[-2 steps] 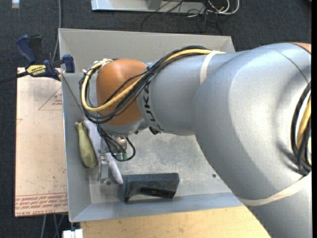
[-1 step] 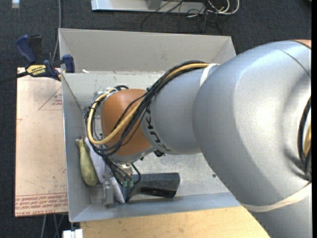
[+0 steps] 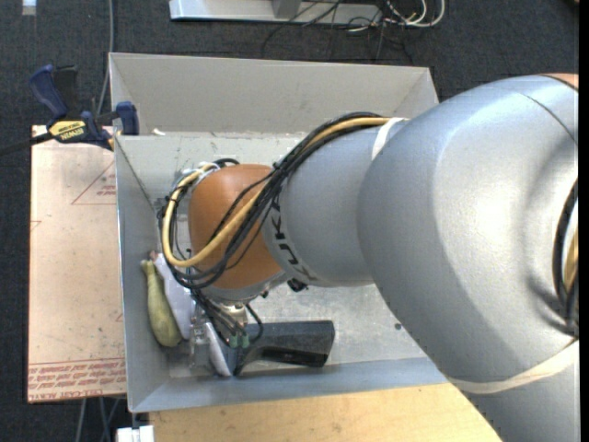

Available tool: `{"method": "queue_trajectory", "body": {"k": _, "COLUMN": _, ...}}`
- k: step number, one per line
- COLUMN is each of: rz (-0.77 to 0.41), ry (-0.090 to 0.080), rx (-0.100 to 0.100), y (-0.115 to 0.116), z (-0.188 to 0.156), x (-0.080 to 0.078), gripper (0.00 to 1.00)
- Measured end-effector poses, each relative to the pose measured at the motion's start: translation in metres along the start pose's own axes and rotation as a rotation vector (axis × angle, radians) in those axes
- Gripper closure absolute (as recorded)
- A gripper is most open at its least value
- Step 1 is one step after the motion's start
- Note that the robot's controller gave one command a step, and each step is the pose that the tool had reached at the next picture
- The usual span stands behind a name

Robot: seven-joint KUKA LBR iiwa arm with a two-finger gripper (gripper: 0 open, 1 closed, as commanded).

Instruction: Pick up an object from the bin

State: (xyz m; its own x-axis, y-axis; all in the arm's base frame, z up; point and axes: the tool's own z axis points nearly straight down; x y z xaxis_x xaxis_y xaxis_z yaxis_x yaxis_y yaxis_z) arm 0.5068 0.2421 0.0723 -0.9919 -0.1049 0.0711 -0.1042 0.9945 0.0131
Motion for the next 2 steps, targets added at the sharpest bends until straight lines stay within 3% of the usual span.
{"method": "queue_trajectory", "body": {"k": 1, "rz": -0.054, "ry": -0.004, "rx": 0.002, "y": -0.010, "z": -0.006, "x": -0.084, "gripper": 1.00}}
{"method": "queue_trajectory", "body": {"k": 2, "rz": -0.164, "ry": 0.005, "rx": 0.003, "y": -0.021, "z": -0.006, "x": -0.091, "gripper": 1.00}}
